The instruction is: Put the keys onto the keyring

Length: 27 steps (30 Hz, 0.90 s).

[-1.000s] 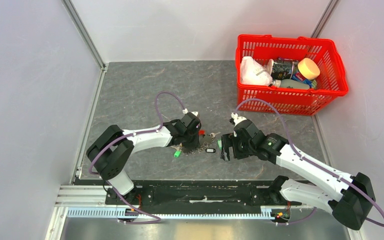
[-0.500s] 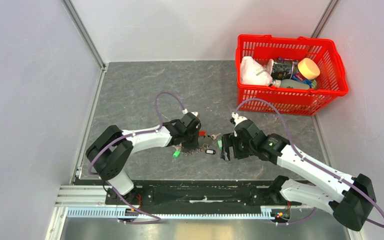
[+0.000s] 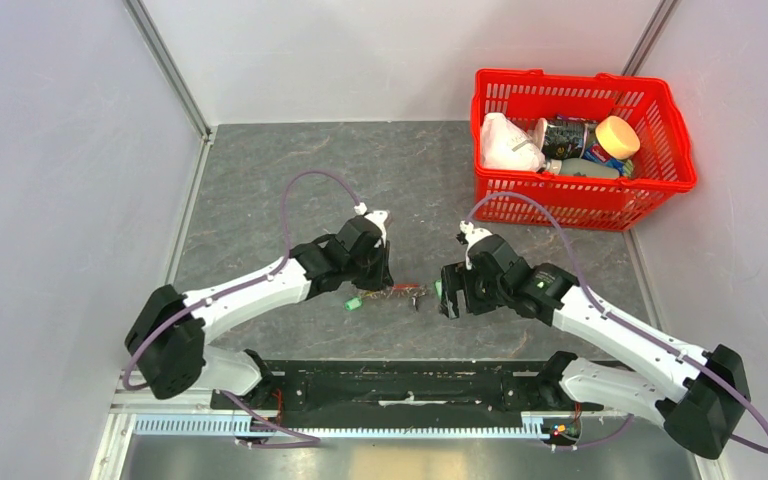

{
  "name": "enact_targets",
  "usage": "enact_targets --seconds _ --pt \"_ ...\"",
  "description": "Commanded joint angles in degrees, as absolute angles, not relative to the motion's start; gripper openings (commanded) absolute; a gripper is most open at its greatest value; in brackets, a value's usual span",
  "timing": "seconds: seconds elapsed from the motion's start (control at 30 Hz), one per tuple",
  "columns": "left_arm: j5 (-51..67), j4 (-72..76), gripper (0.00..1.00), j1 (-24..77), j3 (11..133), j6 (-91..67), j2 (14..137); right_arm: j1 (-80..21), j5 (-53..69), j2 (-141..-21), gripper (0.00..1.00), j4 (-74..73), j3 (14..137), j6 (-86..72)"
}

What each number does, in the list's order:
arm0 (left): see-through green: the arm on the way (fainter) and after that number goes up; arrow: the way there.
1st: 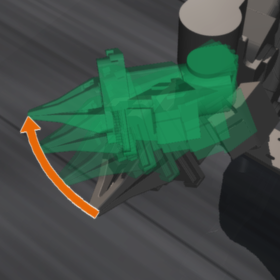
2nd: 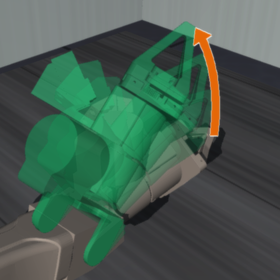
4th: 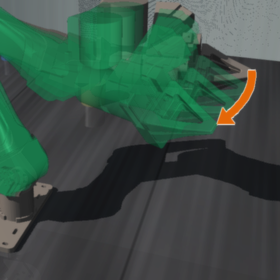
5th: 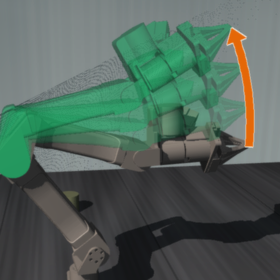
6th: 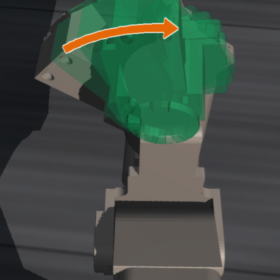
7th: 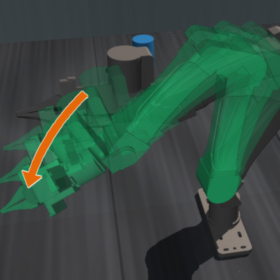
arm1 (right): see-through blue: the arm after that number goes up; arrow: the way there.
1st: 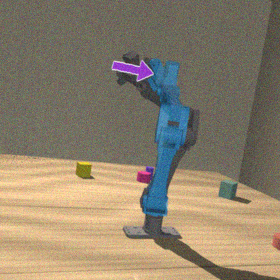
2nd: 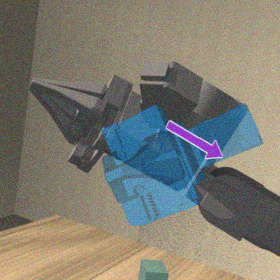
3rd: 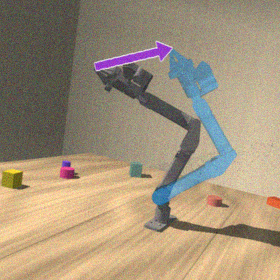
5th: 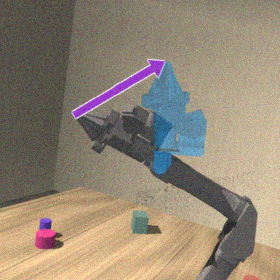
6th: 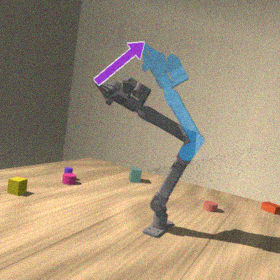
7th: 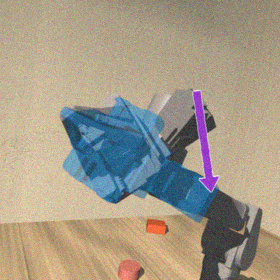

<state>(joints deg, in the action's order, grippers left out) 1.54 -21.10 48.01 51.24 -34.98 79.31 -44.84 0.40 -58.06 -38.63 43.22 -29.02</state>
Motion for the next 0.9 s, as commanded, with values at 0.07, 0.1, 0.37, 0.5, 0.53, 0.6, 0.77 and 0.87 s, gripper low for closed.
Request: enact_targets --seconds 0.07,0.1,0.37,0.5,0.53,0.6,0.77,0.87 --pt "3.9 -21.1 0.02 48.0 51.3 -26.1 70.7 -45.0 3.5 -57.3 0.90 -38.0 49.3 -26.0" --pt "5.0 -20.9 0.02 48.0 51.1 -25.0 69.2 -45.0 4.1 -57.3 0.90 -38.1 49.9 -25.5" --pt "14.4 -19.6 0.02 48.0 50.6 -18.7 59.7 -45.0 5.8 -53.1 0.89 -41.0 55.8 -20.2" --pt "17.2 -13.5 0.02 48.0 45.6 -16.9 53.3 -45.0 5.7 -51.1 0.89 -42.8 58.3 -19.4" --pt "17.6 -11.0 0.02 48.0 43.8 -17.1 51.5 -45.0 6.1 -50.7 0.89 -42.9 58.6 -19.2" --pt "18.6 -6.8 0.02 48.0 41.0 -17.5 48.4 -45.0 6.7 -49.8 0.89 -43.0 59.2 -19.1" --pt "19.3 -4.3 0.02 48.0 38.9 -17.9 44.1 -45.0 4.2 -48.5 0.87 -44.8 60.3 -19.5" --pt "21.2 -1.8 0.02 48.0 37.3 -18.2 41.3 -45.0 -3.7 -49.9 0.84 -46.6 60.1 -21.4"
